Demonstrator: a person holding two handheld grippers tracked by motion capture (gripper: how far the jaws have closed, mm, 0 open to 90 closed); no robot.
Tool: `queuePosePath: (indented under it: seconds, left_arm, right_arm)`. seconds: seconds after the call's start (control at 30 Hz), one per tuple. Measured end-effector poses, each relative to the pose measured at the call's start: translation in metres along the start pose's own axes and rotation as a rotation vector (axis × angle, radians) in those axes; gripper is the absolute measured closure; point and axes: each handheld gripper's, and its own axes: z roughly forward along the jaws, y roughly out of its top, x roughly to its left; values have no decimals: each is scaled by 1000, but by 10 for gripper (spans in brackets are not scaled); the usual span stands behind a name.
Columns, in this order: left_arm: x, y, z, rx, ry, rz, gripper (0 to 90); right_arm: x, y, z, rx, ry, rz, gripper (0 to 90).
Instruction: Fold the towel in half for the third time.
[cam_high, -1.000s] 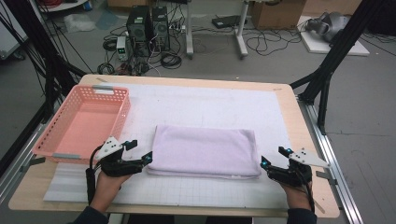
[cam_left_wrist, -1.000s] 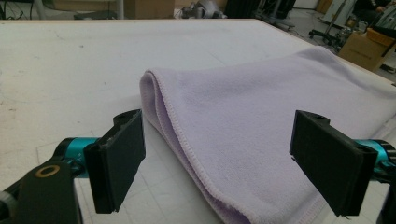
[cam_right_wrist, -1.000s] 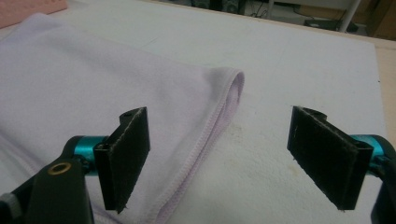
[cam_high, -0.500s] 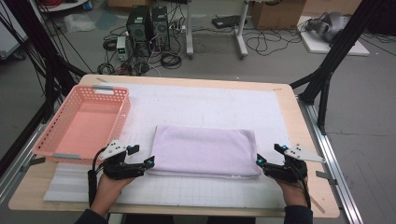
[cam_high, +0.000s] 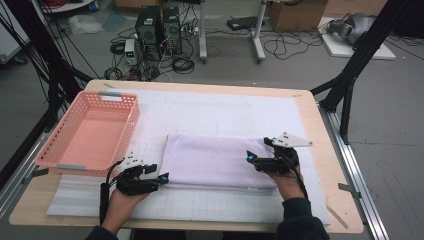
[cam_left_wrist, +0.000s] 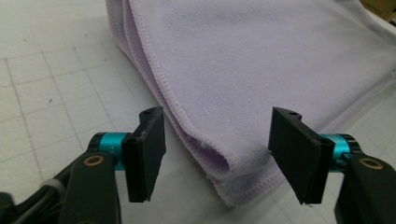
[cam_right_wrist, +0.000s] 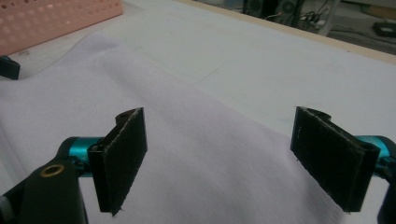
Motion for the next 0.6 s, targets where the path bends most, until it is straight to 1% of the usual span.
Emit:
queuePosePath:
  seconds: [0.07, 0.17, 0.2, 0.23, 0.27, 0.33, 0.37, 0.4, 0.43, 0.47, 0.5, 0.53, 0.57, 0.6]
  left_arm:
    - [-1, 0, 1, 8, 5, 0, 411]
    - [-2, -2, 3, 37, 24, 7, 446]
    - [-2, -2, 3, 45, 29, 13, 451]
    - [-2, -2, 4, 56, 34, 15, 455]
    - [-3, -3, 5, 66, 34, 16, 455]
    - [-4, -4, 5, 65, 45, 30, 477]
    - [-4, -4, 6, 68, 44, 34, 509]
    - [-5, -4, 6, 69, 43, 41, 509]
    - [-6, -4, 6, 71, 38, 48, 566]
    - [-6, -4, 7, 71, 44, 51, 566]
    - [-6, -4, 7, 72, 36, 54, 582]
    - [-6, -4, 7, 74, 33, 60, 645]
    - [-6, -4, 7, 75, 26, 59, 673]
    - [-6, -4, 7, 78, 18, 56, 673]
  right_arm:
    - [3, 6, 10, 20, 13, -14, 175]
    - [8, 16, 27, 36, 43, -29, 176]
    - [8, 16, 27, 36, 43, -29, 176]
    - [11, 22, 35, 45, 53, -34, 176]
    - [11, 22, 35, 45, 53, -34, 176]
    - [13, 28, 42, 48, 66, -41, 177]
    - [16, 33, 50, 54, 74, -55, 176]
    - [16, 33, 50, 54, 74, -55, 176]
    - [18, 38, 59, 65, 92, -57, 176]
    - [18, 38, 59, 65, 92, -57, 176]
    - [19, 39, 62, 68, 93, -57, 177]
    - [22, 44, 70, 80, 99, -65, 178]
    - [23, 46, 73, 80, 105, -72, 178]
    - [23, 46, 73, 80, 105, -72, 178]
